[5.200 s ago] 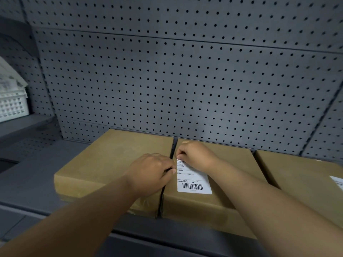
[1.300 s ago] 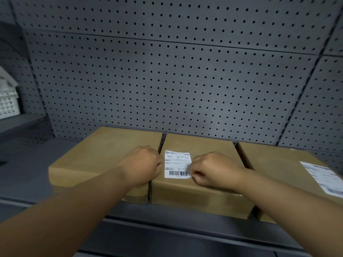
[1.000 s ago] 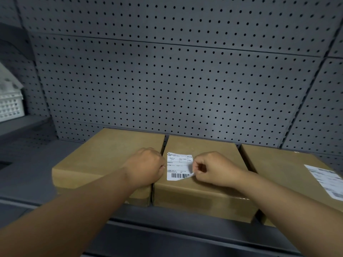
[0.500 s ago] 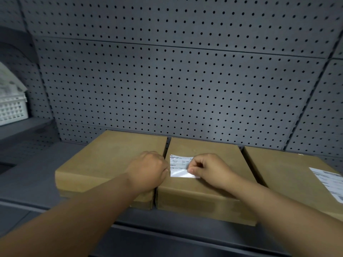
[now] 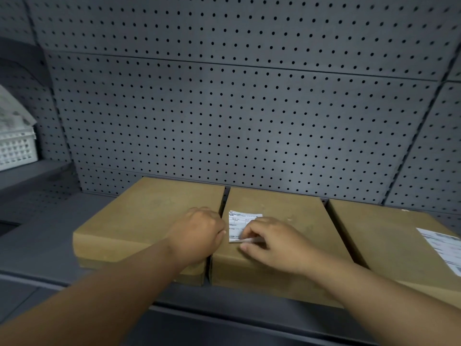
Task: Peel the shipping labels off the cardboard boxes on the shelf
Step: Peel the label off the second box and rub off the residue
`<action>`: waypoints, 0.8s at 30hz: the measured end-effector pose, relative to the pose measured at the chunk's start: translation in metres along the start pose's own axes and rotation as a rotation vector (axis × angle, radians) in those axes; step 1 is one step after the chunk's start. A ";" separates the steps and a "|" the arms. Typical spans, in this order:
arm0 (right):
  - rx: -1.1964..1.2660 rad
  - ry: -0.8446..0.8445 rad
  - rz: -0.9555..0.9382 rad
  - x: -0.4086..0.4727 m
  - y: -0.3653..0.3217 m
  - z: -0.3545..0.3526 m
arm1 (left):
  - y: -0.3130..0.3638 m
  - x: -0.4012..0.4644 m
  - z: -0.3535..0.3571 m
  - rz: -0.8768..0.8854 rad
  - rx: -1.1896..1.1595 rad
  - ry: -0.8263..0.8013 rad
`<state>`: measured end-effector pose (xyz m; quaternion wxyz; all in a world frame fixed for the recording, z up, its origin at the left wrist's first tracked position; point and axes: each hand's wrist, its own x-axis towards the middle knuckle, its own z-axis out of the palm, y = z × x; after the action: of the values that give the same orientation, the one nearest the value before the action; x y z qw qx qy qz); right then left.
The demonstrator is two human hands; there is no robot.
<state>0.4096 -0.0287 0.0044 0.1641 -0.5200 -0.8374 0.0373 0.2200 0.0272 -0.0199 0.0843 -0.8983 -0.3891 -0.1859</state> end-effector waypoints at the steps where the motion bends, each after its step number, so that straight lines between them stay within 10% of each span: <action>1: -0.037 0.005 -0.025 0.001 -0.003 0.002 | 0.000 0.000 0.000 0.002 -0.011 0.005; 19: -0.166 -0.013 0.128 0.022 -0.034 0.024 | -0.001 -0.003 0.001 -0.033 -0.037 0.027; 24: -0.110 0.089 0.477 0.038 0.018 -0.015 | 0.000 -0.003 0.002 -0.030 -0.030 0.005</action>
<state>0.4149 0.0112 0.0232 0.1586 -0.7121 -0.6839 0.0063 0.2186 0.0255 -0.0224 0.0689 -0.8931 -0.3994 -0.1954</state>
